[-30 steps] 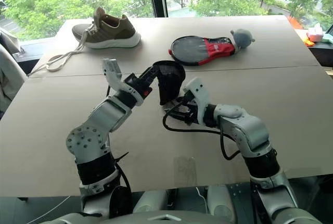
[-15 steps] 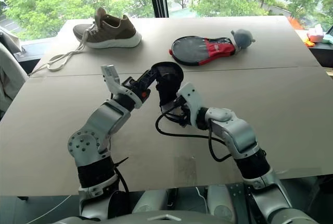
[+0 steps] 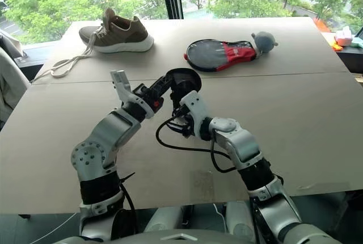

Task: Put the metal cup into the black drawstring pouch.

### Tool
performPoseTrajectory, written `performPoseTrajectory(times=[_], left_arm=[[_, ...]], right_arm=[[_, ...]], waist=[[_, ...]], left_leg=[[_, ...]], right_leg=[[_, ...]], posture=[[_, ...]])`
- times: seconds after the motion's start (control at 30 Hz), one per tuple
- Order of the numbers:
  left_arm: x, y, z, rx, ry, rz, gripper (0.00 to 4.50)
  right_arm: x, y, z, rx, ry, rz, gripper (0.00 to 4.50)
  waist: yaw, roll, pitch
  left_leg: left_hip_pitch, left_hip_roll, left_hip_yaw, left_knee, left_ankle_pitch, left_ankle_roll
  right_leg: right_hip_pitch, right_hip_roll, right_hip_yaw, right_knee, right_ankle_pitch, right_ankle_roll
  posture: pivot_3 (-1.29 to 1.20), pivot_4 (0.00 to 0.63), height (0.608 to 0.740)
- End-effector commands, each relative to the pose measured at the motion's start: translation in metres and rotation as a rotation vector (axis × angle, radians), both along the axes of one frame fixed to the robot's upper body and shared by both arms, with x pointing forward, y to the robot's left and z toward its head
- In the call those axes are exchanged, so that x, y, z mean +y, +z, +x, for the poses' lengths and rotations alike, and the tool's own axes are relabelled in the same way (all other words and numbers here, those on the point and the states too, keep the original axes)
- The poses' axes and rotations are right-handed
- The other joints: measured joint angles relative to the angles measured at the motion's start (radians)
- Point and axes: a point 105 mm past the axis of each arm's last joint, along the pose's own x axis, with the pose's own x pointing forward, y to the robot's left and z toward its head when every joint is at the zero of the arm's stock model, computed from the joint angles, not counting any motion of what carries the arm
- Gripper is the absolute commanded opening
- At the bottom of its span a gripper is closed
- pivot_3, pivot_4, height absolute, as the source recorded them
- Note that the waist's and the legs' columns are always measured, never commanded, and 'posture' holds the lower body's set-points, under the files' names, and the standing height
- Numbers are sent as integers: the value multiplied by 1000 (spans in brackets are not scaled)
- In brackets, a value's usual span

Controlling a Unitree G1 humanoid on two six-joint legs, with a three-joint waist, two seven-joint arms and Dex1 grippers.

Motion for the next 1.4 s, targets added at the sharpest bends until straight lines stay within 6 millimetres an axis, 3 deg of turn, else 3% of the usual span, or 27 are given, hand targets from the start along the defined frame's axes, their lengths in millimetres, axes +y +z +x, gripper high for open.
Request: performPoseTrajectory(times=[0.03,0.07,0.2,0.23,0.33,0.5,0.67,0.77,0.9,0.97,1.2,1.4], left_arm=[[-4,9,-2,-34,-23,-15,0],[-4,10,-2,-35,-21,-18,0],[-2,8,-3,-33,-18,-19,0],[-2,7,-3,-31,-18,-19,0],[-1,6,-2,-24,-13,-11,0],[7,9,-4,-53,5,-23,0],[6,36,-19,-212,-62,-114,0],[3,50,-31,-296,-130,-182,871],[3,47,-34,-278,-145,-148,2744],[4,48,-40,-283,-174,-159,3607],[5,51,-46,-342,-192,-14,3607],[-6,42,-37,-450,-243,329,3607]], right_arm=[[4,15,5,-61,-2,35,2169],[3,14,6,-62,-6,37,1993],[-2,17,7,-58,-17,59,85],[-3,17,6,-56,-13,63,32],[-10,19,6,-78,-16,62,32],[-39,35,8,-168,-37,4,32],[-65,56,8,-315,-32,-129,32],[-76,68,11,-412,-35,-216,0],[-91,78,18,-562,-40,-378,0],[-103,92,29,-691,-81,-479,0],[-119,161,56,-1180,-221,-656,0],[-104,222,49,-1512,-265,-590,0]], waist=[[0,0,0],[0,0,0],[-4,0,0],[-4,0,0],[-5,0,0],[-4,0,0],[-4,0,0],[-9,0,0],[-6,0,0],[-7,0,0],[-6,-2,2],[-6,-4,4]], left_leg=[[0,0,0,0,0,0],[0,0,0,0,0,0],[0,0,0,0,0,0],[0,0,0,0,0,0],[0,0,0,-1,0,0],[0,0,0,-1,0,0],[0,0,0,-1,0,0],[0,0,0,-1,0,0],[0,0,1,-1,0,0],[0,0,1,-1,0,0],[0,0,3,-1,0,0],[-1,0,3,-2,0,0]], right_leg=[[0,0,0,0,0,0],[0,0,0,0,0,0],[0,0,0,0,0,0],[0,0,0,0,0,0],[0,0,0,0,0,0],[0,0,0,0,0,0],[0,0,0,-1,0,0],[0,0,0,-1,0,0],[0,0,0,-1,0,0],[0,0,0,-1,0,0],[0,-1,1,-1,0,0],[-2,0,2,-2,0,0]], posture=[[0,150,736],[0,150,736],[0,150,736],[0,150,736],[0,150,736],[0,150,736],[0,150,736],[0,150,736],[0,150,736],[0,150,736],[0,150,736],[0,150,736]])
